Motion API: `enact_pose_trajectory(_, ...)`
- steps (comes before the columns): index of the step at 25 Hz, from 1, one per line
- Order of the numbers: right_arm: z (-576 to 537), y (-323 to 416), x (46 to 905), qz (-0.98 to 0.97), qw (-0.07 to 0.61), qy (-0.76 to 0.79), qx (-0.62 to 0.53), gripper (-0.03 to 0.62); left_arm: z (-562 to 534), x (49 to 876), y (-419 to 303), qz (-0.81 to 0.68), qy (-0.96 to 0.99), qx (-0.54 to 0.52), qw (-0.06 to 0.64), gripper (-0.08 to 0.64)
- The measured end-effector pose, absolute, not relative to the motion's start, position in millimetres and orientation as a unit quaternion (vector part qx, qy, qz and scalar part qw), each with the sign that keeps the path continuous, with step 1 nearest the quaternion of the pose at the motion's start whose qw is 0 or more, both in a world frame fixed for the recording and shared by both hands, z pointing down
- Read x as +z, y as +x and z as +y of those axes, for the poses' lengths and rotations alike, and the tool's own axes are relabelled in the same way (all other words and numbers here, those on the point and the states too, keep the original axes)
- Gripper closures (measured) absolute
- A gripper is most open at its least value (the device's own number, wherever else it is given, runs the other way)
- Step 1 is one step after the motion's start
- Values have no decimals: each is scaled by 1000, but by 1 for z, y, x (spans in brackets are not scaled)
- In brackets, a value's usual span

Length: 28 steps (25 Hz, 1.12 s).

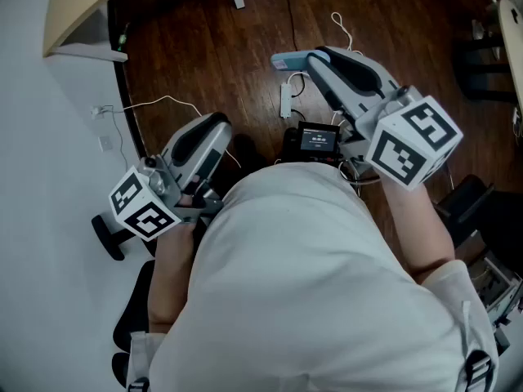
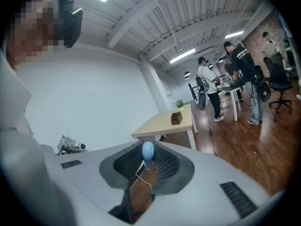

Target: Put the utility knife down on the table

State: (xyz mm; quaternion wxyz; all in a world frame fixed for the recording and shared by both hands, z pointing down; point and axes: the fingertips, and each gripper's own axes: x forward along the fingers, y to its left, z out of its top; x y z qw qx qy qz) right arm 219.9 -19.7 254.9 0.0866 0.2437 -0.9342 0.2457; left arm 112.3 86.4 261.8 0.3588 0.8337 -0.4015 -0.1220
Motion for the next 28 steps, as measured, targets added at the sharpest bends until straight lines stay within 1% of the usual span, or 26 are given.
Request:
enact_pose_trajectory(17, -37, 210, 268, -942, 99, 189, 258, 522, 84, 266, 118, -448, 805, -129, 366, 506)
enact_pose_trajectory(22, -47, 192, 264, -941, 113, 178, 264, 522, 80, 258, 104, -459, 794, -139, 374, 506)
enact_pose_trajectory(28, -38, 195, 286, -942, 119, 173, 262, 522, 85, 279, 103, -465, 792, -142, 370, 506)
